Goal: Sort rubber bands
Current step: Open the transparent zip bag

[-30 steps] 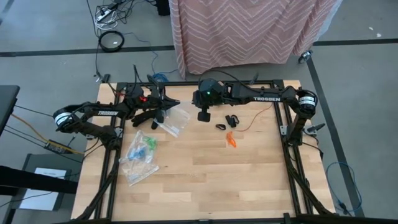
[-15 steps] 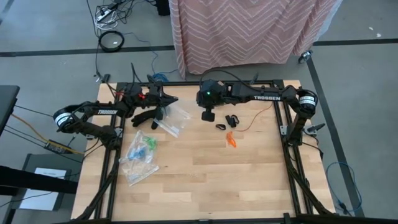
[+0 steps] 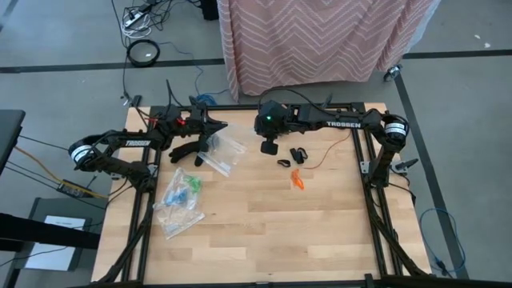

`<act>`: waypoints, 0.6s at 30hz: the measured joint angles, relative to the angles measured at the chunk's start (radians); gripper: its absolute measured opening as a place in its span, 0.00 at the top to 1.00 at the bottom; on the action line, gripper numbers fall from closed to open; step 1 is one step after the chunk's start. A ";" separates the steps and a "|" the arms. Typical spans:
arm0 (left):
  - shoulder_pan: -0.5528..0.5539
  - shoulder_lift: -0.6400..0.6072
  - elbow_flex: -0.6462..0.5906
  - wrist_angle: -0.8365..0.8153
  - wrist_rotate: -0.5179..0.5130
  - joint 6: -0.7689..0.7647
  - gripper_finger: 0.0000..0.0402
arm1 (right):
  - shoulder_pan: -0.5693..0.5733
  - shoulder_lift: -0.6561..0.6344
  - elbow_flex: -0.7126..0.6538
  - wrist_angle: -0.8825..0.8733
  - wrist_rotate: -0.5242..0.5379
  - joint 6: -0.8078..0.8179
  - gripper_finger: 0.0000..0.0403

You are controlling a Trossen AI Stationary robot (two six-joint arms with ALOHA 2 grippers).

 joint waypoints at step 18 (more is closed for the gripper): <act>0.027 -0.003 0.000 -0.049 -0.018 0.035 1.00 | 0.001 -0.006 -0.004 -0.006 -0.033 -0.031 0.70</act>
